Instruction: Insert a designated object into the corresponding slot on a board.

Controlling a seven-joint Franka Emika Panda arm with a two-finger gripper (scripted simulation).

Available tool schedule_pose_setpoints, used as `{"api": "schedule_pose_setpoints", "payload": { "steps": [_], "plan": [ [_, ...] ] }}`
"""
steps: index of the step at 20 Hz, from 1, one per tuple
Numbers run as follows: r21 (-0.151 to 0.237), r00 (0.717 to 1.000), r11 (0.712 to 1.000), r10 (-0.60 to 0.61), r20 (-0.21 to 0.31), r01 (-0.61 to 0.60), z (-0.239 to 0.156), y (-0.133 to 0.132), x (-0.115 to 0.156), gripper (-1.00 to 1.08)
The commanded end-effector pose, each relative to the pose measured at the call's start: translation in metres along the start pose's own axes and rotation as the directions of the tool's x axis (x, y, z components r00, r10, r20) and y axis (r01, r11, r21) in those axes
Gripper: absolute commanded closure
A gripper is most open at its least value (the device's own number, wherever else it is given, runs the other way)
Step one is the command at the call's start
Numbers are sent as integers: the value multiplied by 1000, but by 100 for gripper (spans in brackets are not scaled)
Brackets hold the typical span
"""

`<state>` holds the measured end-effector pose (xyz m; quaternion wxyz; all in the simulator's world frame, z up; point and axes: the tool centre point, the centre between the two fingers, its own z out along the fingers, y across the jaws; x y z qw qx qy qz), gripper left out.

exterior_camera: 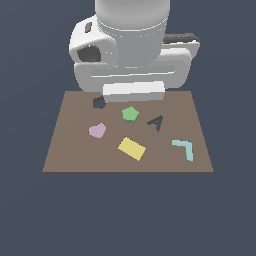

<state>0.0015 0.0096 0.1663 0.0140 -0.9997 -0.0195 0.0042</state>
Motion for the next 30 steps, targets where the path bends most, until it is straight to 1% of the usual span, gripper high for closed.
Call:
{"api": "schedule_pose_setpoints", "payload": {
  "steps": [1, 7, 11, 14, 20, 26, 30],
  "plan": [
    [-1, 1000, 1000, -31, 1, 31, 5, 0, -2, -92],
    [-5, 989, 989, -150, 1, 150, 24, -1, -7, -92],
    [-9, 966, 966, -259, 3, 259, 41, -2, -12, -92],
    [-12, 935, 935, -354, 4, 354, 57, -1, -17, -92],
    [-18, 859, 859, -512, 7, 512, 85, 1, -25, -92],
    [-23, 790, 790, -613, 10, 613, 105, 4, -30, -92],
    [-25, 757, 757, -653, 12, 653, 113, 5, -31, -92]
  ]
}}
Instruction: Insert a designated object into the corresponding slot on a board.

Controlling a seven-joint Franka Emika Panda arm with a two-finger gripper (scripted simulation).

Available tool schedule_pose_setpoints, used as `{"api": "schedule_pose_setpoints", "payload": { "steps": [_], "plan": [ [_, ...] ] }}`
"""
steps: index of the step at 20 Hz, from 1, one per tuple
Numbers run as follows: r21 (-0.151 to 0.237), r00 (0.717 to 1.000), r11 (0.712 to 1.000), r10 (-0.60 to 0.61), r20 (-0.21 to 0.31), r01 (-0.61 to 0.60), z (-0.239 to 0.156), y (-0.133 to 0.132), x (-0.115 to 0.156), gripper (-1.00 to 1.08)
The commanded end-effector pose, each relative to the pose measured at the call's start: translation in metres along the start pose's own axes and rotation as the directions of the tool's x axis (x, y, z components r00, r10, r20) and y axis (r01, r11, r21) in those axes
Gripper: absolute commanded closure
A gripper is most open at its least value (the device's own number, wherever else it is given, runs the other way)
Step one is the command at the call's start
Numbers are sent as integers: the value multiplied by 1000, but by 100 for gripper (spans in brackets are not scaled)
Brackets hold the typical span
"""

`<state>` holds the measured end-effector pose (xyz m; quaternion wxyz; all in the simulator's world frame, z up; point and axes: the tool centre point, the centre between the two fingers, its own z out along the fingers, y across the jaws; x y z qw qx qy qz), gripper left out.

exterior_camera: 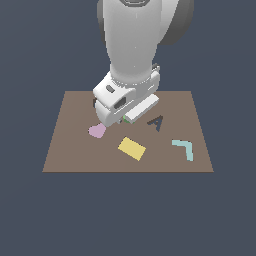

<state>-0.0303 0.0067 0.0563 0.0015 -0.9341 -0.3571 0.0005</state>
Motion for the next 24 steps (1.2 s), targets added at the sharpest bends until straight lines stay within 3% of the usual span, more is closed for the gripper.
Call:
{"api": "schedule_pose_setpoints", "payload": {
  "steps": [1, 22, 23, 24],
  "plan": [
    [-2, 1000, 1000, -29, 0, 29, 4, 0, -1, -92],
    [-3, 999, 999, -41, 0, 41, 26, 0, -2, -92],
    [-3, 999, 999, -41, 0, 41, 26, 0, -2, 108],
    [-3, 999, 999, -41, 0, 41, 26, 0, -2, 108]
  ]
}}
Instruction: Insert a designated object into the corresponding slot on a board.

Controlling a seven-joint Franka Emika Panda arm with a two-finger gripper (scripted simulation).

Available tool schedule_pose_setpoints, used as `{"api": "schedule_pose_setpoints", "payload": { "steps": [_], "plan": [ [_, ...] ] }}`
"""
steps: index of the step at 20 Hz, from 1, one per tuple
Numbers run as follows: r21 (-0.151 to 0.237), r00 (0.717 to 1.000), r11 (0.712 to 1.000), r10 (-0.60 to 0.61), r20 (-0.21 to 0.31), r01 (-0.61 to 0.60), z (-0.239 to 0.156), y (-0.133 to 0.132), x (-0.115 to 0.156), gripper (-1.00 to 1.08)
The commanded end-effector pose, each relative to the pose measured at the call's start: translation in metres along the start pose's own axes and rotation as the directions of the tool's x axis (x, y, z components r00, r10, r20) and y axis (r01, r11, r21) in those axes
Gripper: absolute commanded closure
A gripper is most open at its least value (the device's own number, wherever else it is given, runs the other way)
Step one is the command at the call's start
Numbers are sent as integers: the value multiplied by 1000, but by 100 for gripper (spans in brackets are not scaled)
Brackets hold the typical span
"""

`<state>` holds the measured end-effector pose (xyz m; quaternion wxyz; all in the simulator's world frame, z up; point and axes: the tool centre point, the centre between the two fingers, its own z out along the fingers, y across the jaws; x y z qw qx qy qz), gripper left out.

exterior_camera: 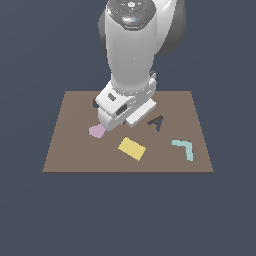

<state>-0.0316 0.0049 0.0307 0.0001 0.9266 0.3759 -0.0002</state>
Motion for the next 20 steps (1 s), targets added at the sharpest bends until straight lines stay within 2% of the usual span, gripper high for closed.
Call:
{"api": "schedule_pose_setpoints", "payload": {
  "steps": [1, 13, 20],
  "plan": [
    [0, 1000, 1000, 0, 0, 0, 1, 0, 0, 108],
    [-1, 1000, 1000, 0, -1, 0, 0, 1, -3, 108],
    [-1, 1000, 1000, 5, 0, -5, -3, 10, -35, 108]
  ]
}}
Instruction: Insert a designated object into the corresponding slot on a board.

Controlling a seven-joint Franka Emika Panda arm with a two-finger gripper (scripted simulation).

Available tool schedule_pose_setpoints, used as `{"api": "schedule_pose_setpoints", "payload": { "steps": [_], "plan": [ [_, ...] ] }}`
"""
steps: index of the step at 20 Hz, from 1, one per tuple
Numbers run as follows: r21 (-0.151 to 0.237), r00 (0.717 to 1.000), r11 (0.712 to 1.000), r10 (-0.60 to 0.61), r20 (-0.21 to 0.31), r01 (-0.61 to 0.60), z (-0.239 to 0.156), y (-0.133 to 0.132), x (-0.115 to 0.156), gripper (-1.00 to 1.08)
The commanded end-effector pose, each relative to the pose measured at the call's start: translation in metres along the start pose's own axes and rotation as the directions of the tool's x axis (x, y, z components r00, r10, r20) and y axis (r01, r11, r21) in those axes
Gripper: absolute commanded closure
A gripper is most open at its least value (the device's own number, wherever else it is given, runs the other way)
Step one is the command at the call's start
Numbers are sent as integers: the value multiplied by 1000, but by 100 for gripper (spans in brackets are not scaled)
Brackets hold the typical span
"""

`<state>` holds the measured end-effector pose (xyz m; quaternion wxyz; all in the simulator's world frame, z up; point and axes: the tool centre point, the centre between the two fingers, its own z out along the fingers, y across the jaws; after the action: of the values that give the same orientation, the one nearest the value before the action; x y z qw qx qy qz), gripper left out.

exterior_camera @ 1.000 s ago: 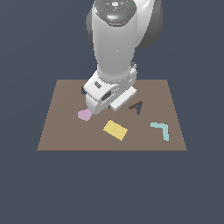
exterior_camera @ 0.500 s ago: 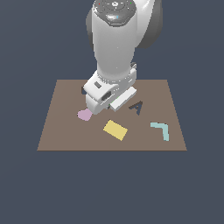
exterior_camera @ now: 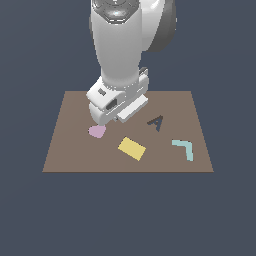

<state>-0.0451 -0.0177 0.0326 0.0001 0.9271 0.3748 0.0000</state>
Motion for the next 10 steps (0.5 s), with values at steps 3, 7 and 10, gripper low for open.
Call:
{"api": "schedule_pose_setpoints", "payload": {
  "steps": [3, 7, 10],
  "plan": [
    [0, 1000, 1000, 6, 0, -6, -3, 10, -35, 108],
    [0, 1000, 1000, 11, 1, -11, -6, 20, -67, 108],
    [0, 1000, 1000, 13, 1, -13, -7, 25, -84, 108]
  ]
}}
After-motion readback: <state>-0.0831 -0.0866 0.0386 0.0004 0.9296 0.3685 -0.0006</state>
